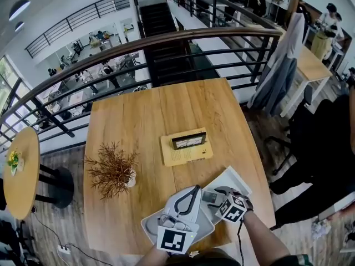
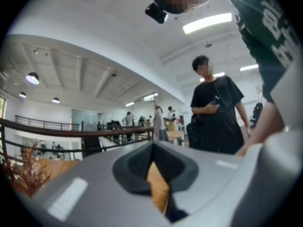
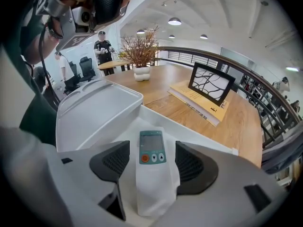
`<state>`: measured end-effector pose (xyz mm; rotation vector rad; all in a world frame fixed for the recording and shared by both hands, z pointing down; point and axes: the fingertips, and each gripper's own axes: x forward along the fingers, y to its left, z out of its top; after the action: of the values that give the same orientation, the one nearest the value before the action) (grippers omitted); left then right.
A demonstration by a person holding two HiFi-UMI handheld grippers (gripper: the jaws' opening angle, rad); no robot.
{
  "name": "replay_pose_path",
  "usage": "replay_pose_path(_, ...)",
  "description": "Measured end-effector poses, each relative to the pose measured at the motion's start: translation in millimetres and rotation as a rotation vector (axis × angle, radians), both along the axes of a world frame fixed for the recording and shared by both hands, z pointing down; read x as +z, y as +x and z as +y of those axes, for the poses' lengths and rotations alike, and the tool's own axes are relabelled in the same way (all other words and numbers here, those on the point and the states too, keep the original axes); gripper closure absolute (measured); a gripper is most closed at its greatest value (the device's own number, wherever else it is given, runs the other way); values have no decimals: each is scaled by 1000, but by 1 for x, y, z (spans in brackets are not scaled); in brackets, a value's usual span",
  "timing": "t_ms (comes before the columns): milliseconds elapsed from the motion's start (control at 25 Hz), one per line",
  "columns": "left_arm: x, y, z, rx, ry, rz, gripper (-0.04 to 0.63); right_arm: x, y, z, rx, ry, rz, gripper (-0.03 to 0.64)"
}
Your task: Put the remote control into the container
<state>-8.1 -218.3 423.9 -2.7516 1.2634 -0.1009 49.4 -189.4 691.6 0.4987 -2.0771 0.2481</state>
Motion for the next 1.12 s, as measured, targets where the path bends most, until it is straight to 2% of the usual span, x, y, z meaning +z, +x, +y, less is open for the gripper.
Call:
replay_pose_path(280,-9,-3,6,8,11,11,597,-27,-1,-3,69,62,-61,311)
replay_pose_path(680,-30,-1,24,46,26,26,597,-98,-3,-5,191,205,-217,311)
replay_pose_path(920,-40,0,37,60,21,40,597,-139,-2,4,258,261,-323,311)
replay_pose_path(1120,-48,-1,44,69,20,49,597,-175,-5,6,284,324,-380,311)
